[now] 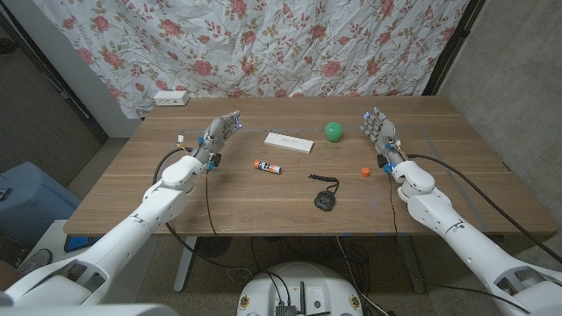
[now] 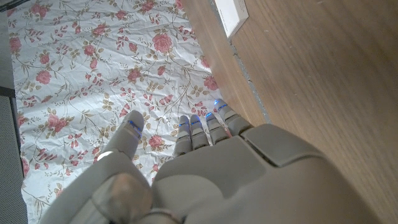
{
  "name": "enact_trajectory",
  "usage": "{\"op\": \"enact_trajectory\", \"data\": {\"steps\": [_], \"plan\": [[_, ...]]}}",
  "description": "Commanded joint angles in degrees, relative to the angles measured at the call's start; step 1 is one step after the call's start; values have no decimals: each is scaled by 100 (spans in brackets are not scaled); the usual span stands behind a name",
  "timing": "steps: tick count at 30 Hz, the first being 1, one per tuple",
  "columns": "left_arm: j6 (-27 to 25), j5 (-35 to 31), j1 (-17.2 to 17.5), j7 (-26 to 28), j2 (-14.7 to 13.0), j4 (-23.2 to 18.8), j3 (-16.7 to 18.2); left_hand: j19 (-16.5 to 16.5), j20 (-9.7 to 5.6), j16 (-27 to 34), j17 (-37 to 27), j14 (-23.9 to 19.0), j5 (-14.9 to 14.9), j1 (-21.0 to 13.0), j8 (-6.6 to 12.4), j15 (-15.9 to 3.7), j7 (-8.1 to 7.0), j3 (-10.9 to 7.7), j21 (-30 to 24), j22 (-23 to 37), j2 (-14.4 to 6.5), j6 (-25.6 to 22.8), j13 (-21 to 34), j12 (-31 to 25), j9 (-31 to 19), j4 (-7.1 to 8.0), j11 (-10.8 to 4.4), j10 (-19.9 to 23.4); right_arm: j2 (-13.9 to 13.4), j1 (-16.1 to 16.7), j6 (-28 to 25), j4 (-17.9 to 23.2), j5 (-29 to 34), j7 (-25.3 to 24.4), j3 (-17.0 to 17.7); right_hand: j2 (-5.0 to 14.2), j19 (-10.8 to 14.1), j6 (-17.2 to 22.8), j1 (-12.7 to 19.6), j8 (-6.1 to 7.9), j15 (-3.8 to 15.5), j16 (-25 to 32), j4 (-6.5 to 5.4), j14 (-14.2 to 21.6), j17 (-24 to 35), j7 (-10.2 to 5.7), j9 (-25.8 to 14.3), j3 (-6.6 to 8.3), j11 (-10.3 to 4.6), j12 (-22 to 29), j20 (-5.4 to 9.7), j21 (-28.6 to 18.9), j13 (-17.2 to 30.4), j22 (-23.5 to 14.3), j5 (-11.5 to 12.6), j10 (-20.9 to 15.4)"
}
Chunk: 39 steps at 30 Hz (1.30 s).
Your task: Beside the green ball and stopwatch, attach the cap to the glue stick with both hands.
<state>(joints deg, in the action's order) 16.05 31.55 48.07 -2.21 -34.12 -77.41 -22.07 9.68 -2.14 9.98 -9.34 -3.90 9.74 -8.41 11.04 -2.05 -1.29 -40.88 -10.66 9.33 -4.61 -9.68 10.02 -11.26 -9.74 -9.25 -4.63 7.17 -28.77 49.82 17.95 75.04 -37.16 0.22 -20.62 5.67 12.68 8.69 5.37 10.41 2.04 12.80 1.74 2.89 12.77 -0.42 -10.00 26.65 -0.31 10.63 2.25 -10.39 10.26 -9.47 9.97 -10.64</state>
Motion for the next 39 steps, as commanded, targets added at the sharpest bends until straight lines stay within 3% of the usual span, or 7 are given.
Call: {"op": "enact_trajectory", "data": {"steps": [1,15,26,39], "plan": [[103,-360,81,-204,-501,-342,-68,66,-426,33,-14,-108,6,-188,36,-319,-111,-16,-1,11,73,-64,8,-52,-23,-143,-123,100,5,33,63,15,-11,-35,29,159,40,43,-15,31,57,27,30,52,19,-19,-15,1,1,34,30,-41,33,-14,38,-43],[-553,-979,190,-197,-1296,-1152,-128,113,-469,26,-16,-182,27,-568,82,-400,-335,-50,12,5,246,-151,10,-51,-28,-208,-296,280,-19,111,67,122,26,-136,45,168,39,44,-15,30,60,26,46,52,17,-15,-15,-6,1,35,30,-41,33,-14,39,-44],[-942,-1593,258,1,-1725,-1697,-168,126,-467,17,-18,-207,52,-926,145,-407,-535,-96,25,2,400,-332,10,-61,-30,-214,-444,469,-9,119,83,129,33,-159,50,176,42,40,-13,29,57,25,57,51,15,-20,-15,-10,-3,33,23,-42,33,-14,39,-40],[-1408,-2666,379,359,-2192,-2428,-212,79,-461,0,-21,-162,57,-1349,221,-448,-608,-114,42,4,644,-624,9,-71,-30,-208,-531,729,26,31,91,19,16,-81,31,187,46,39,-12,28,59,23,69,48,14,-28,-15,-14,-8,32,14,-43,33,-14,39,-38]]}}
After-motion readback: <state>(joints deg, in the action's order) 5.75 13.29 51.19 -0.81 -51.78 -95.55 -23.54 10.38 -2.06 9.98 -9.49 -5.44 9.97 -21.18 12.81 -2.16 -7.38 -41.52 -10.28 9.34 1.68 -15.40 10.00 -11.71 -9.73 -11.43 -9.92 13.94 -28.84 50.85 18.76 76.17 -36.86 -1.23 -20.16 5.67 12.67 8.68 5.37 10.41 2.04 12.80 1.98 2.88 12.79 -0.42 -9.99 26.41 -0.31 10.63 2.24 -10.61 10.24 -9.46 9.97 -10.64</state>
